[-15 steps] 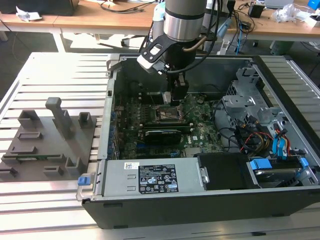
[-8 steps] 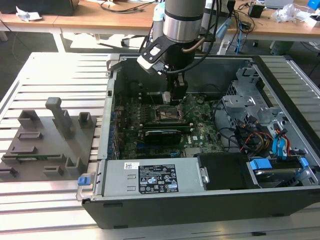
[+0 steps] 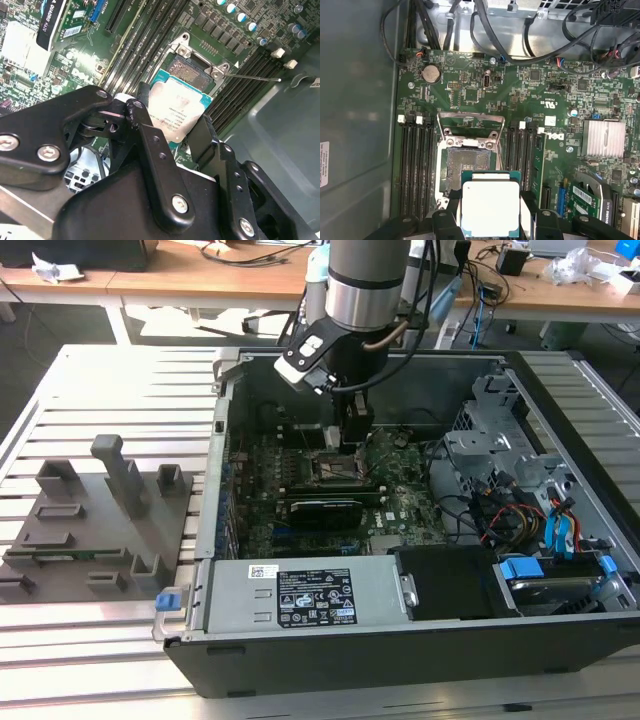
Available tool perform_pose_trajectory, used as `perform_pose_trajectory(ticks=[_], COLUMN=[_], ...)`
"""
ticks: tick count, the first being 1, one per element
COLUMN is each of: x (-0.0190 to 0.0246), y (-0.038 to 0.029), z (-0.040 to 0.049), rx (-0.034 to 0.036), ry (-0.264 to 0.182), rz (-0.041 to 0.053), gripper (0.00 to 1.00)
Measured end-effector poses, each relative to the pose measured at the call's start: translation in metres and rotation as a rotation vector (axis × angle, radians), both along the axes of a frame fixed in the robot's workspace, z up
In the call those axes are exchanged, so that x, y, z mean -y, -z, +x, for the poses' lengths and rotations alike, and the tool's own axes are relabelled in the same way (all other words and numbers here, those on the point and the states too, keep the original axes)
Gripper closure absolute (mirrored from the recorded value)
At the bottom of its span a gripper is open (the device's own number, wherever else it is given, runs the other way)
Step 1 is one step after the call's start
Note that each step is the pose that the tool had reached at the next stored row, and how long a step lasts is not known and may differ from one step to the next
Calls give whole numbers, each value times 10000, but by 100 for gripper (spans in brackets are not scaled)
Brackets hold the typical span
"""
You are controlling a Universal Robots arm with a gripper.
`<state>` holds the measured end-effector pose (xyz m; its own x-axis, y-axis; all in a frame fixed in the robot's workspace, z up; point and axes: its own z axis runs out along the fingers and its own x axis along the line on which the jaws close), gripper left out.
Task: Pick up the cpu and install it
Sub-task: 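Place the cpu into insertion slot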
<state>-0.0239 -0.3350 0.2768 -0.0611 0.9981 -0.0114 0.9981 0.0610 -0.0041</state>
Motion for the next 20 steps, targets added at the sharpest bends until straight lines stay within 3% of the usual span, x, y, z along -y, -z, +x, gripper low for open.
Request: perform_pose_trajectory(ticks=[7,9,11,14,20], x=[-4,-26,-78,-111,-122], y=[33,43,50,68,154], z=[0,0,0,0,1], rx=[0,0,0,1,0], ry=[1,0,0,0,2], rz=[-1,-1,0,2,0], gripper=[45,45,45,45,45])
